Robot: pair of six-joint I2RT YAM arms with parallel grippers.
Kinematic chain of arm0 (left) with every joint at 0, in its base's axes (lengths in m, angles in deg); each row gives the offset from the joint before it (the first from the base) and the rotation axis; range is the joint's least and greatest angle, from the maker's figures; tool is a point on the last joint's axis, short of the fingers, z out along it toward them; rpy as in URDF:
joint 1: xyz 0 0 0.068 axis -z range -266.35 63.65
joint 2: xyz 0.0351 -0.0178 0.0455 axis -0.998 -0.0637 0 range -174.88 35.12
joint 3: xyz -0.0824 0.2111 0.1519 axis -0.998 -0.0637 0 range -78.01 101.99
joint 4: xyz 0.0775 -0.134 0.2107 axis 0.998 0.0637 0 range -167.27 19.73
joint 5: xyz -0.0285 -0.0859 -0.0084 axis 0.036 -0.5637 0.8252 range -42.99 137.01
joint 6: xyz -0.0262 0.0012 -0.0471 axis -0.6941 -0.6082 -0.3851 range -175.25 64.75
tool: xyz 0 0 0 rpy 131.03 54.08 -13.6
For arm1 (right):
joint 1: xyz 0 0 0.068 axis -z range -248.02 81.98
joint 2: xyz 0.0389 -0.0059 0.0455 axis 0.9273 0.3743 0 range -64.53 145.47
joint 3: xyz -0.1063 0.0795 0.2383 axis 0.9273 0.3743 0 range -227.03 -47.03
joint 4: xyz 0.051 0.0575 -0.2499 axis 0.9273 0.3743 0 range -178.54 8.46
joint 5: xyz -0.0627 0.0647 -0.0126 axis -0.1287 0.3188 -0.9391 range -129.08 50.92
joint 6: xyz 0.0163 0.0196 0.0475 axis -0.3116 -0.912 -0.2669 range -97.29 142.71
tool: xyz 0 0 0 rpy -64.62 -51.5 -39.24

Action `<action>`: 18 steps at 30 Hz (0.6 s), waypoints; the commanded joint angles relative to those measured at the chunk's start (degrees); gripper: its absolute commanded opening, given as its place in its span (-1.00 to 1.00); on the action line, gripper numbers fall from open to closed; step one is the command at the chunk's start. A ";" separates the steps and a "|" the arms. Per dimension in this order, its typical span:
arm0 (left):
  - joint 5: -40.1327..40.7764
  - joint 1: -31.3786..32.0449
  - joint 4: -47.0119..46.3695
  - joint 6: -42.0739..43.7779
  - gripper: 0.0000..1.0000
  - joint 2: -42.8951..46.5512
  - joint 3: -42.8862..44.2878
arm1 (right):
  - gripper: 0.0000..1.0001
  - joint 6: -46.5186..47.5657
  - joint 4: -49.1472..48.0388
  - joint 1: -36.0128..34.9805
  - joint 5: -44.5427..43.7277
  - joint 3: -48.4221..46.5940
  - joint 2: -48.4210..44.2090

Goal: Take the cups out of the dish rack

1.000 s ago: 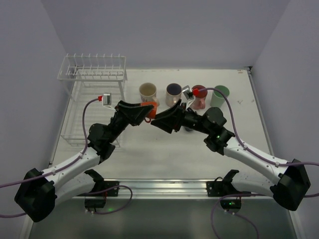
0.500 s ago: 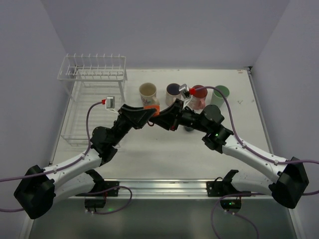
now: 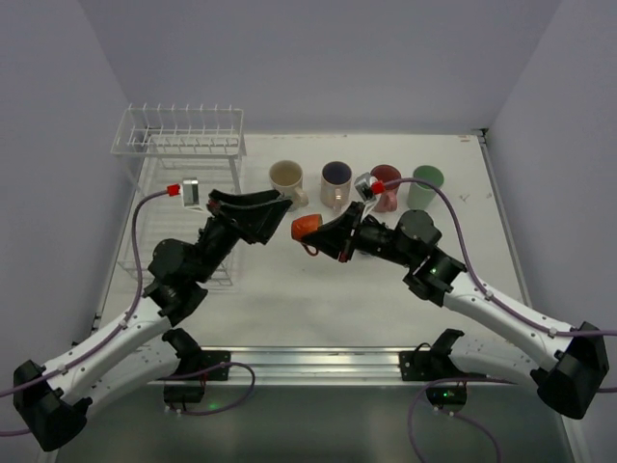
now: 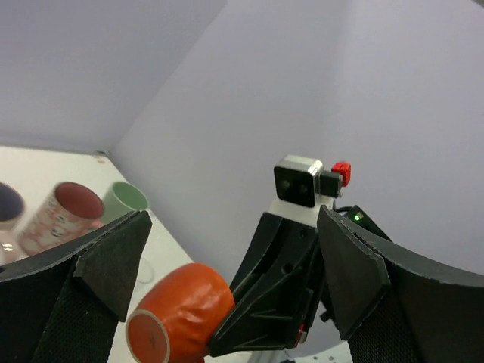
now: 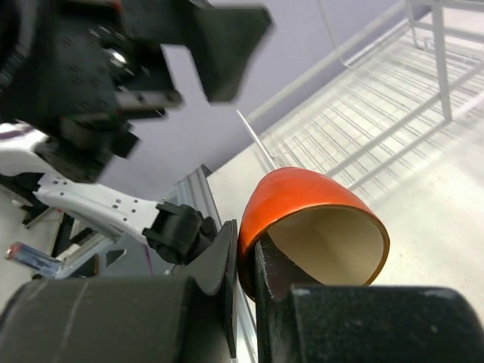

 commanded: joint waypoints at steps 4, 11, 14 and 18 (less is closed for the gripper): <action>10.36 0.23 31.74 19.65 1.00 4.78 12.06 | -1.00 7.14 14.21 0.21 -7.41 -1.41 -2.34; 16.70 0.32 60.97 35.06 1.00 1.18 24.81 | -1.00 15.05 40.21 0.21 -20.58 -10.89 13.18; 17.41 0.23 64.06 36.65 1.00 2.05 21.41 | -1.00 17.52 45.58 0.21 -27.07 -16.25 18.48; 19.07 0.32 61.00 37.53 1.00 6.87 14.64 | -1.00 20.59 50.17 0.21 -30.79 -24.42 27.87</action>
